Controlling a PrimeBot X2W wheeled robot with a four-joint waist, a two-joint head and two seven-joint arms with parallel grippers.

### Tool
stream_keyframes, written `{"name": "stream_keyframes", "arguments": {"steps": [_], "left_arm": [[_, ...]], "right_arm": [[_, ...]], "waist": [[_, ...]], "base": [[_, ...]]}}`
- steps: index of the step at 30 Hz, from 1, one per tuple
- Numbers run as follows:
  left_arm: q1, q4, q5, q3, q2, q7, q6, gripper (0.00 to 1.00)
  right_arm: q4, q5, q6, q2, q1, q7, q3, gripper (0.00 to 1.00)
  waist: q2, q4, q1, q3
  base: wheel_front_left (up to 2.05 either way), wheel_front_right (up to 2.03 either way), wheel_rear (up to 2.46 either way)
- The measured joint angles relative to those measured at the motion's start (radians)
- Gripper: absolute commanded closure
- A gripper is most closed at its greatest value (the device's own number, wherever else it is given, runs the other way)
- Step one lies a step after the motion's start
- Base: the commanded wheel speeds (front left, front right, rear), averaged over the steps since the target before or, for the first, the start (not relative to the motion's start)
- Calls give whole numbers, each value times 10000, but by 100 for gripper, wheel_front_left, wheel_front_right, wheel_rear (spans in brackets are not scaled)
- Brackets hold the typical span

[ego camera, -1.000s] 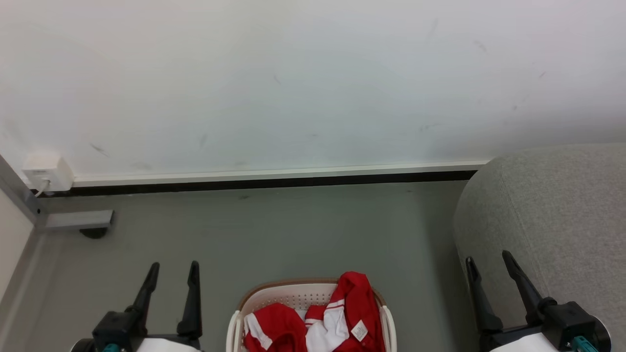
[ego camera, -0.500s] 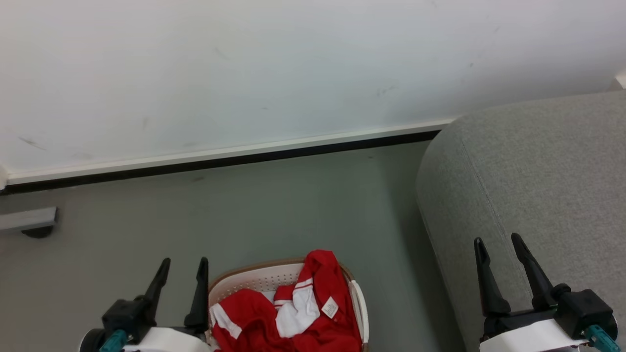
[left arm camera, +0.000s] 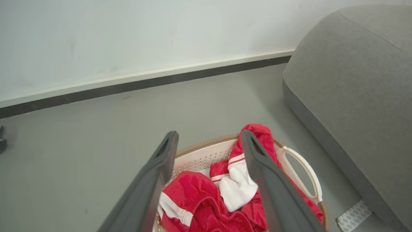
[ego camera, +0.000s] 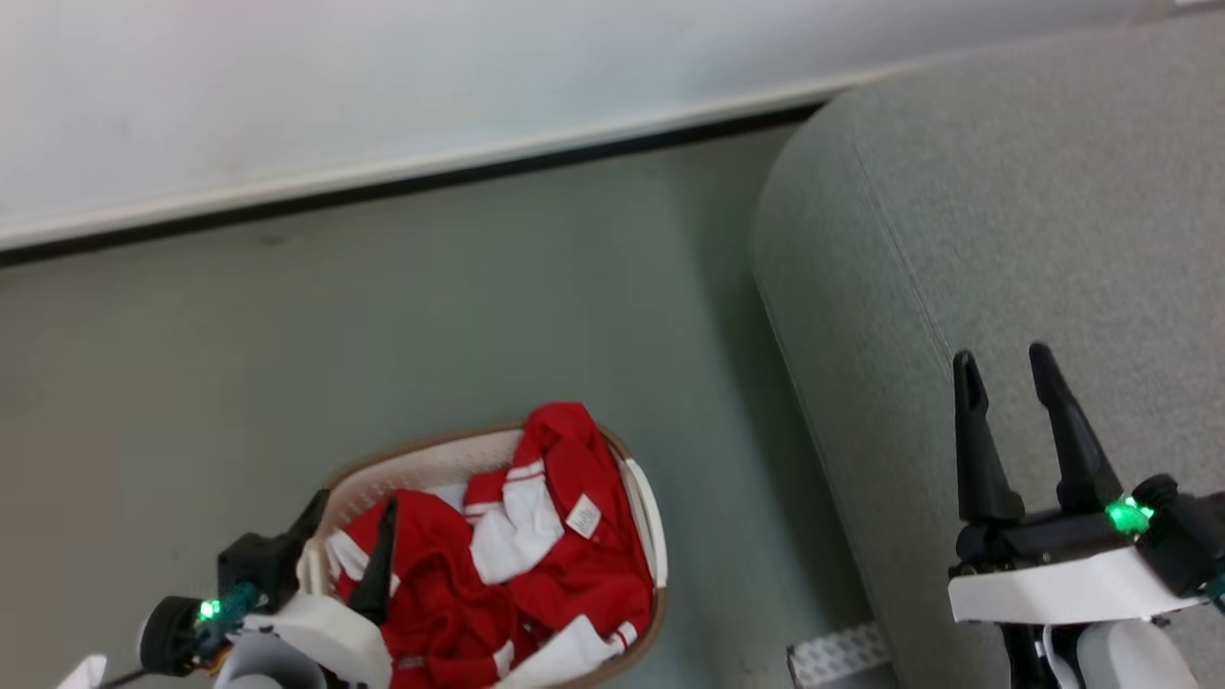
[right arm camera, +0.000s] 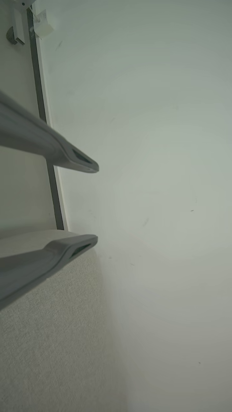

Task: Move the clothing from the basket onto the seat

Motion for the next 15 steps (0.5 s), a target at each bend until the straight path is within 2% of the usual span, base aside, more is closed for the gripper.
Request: {"name": "stream_keyframes", "arguments": {"steps": [9, 15], "left_arm": [[-1882, 2941, 376, -1250, 759, 441, -138, 0], [-2847, 4497, 288, -2928, 1045, 1294, -165, 0]], "right_arm": [[-968, 372, 0, -2, -727, -2, -8, 0], [-1325, 663, 0, 0, -1149, -2, 63, 0]], "waist": [[0, -670, 1, 1615], [0, -1112, 1, 2582]], "base": [[0, 0, 0], [0, 0, 0]]}}
